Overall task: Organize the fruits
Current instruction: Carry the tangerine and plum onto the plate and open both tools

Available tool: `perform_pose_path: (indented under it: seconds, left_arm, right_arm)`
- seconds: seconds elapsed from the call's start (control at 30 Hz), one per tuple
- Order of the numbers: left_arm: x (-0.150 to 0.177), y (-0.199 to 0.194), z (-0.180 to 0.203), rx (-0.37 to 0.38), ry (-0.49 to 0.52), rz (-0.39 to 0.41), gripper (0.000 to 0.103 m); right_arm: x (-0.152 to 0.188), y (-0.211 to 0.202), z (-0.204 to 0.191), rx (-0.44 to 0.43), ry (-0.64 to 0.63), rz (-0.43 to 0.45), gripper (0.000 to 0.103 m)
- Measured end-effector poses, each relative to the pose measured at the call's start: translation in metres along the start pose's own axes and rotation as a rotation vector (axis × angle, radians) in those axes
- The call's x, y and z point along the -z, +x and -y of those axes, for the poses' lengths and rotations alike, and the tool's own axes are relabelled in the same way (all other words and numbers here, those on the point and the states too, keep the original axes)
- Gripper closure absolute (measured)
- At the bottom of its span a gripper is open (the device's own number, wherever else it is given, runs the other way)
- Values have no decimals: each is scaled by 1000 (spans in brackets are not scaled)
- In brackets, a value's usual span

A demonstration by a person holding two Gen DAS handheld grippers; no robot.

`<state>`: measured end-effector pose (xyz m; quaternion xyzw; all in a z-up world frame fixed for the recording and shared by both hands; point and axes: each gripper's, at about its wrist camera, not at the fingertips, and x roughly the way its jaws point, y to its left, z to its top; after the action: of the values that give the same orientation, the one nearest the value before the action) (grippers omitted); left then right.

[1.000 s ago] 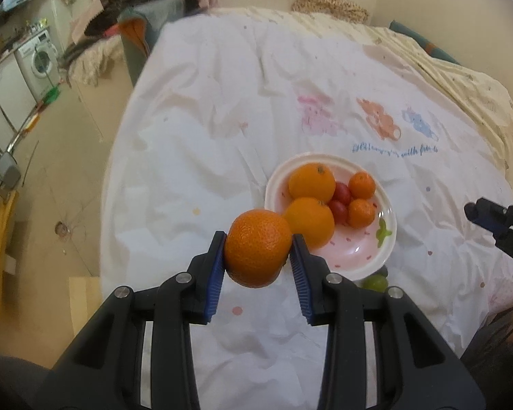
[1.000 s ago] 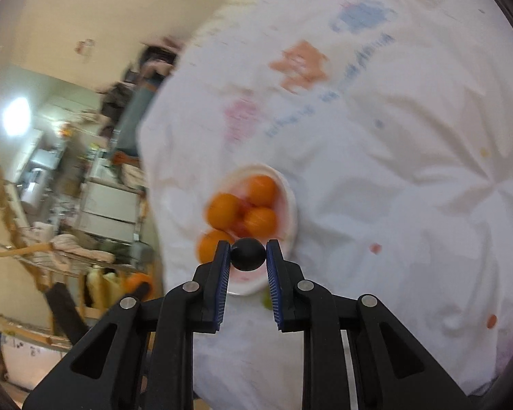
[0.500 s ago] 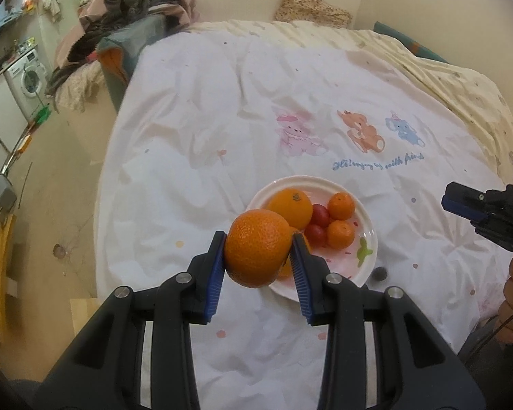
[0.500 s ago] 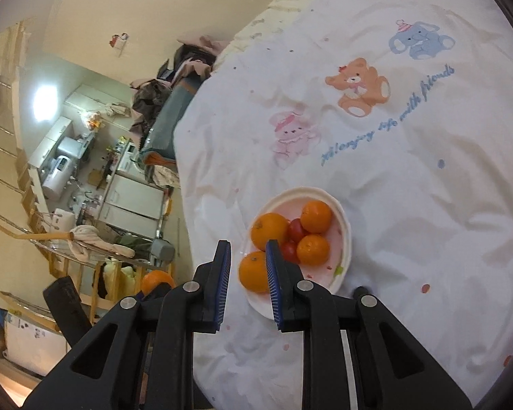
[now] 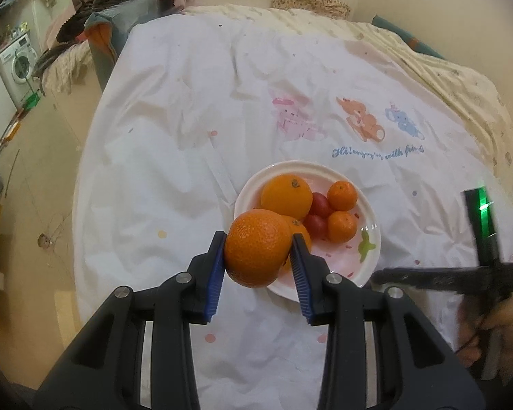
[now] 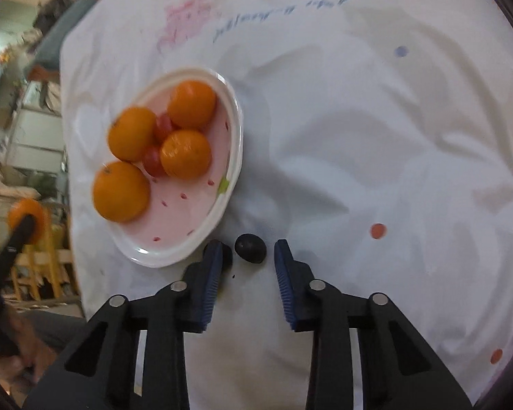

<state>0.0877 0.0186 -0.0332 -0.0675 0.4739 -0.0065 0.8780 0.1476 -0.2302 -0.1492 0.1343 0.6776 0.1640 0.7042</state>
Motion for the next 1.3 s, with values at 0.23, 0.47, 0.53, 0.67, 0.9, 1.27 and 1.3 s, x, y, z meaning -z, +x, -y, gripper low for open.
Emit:
perform_pose_path:
  seconds: [0.23,0.47,0.53,0.67,0.9,1.27,1.3]
  left_arm:
    - [2,1,-4,4,-17,-17,70]
    - [6,8,11,14,20,-48,70]
    - [8,12,24,32,36,-67,70]
    - [13,25,49,66,22,-117,70]
    - [14,62,74,17,3,-152,70]
    - [11,83,75,25,8,-172,69]
    - [11,84,75,28,9,-177,69]
  right_arm:
    - [2,11,-9,56,-49,-7,81]
    - [-4,-50,7,-120,36,151,81]
    - [-11,-66,1,-148,3,211,81]
    - [-29,-76,-4,-200,-26,253,81]
    - [-51,-49,-2,-202,-16,180,80]
    - [-59,-29,0,-232,14,124,79]
    - [-59,-30,-1,-242,15,123,78]
